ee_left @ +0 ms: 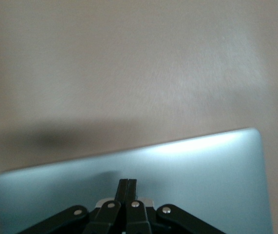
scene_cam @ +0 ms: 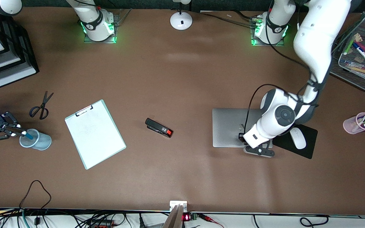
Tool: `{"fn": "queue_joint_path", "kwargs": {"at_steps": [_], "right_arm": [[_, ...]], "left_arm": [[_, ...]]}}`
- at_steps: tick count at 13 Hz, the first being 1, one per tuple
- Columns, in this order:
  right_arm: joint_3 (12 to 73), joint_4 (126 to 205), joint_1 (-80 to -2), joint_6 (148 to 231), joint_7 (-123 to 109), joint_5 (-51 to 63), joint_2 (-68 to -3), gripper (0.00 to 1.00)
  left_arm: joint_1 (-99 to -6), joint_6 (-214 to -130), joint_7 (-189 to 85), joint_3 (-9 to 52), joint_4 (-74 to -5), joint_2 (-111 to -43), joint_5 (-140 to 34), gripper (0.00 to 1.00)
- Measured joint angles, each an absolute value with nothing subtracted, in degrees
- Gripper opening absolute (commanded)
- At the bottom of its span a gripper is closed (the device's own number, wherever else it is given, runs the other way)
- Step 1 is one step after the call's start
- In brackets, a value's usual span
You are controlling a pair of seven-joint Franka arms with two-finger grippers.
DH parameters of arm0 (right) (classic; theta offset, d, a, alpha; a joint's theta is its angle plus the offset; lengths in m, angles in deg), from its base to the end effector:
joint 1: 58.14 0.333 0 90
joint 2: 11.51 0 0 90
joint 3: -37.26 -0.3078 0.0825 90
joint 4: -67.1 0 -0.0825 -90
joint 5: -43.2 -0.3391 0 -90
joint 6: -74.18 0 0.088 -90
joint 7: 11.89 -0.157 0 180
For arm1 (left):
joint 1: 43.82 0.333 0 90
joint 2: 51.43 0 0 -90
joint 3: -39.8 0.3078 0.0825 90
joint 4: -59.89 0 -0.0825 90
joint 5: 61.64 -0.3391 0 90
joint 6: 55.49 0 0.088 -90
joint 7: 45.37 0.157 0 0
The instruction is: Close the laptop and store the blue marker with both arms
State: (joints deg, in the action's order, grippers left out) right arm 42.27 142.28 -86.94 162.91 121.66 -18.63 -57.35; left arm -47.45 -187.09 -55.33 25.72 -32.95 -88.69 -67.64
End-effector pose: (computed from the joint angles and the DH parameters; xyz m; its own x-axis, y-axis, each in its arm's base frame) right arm 0.6183 -0.2295 0.2689 -0.0133 0.4638 0.8858 0.9717 -0.2029 0.1208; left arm 0.6338 -0.1786 0.2282 0.9881 -0.1493 0.0356 -0.1516 -0.9857 0.0737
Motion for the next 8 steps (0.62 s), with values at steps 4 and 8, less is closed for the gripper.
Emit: {"fn": "queue_joint_path", "kwargs": {"at_steps": [4,8], "right_arm": [[42.29,142.30,-88.10,161.14,120.16,-18.53,-57.50,1.00],[42.29,142.22,-88.23,160.37,112.88,-17.11,-57.49,1.00]], "left_arm": [[-47.42,-168.66,-55.32,25.68,-32.76,-77.07,-67.66,0.04],[-47.31,-161.07,-50.81,25.66,-32.87,-69.69,-67.67,1.00]]}}
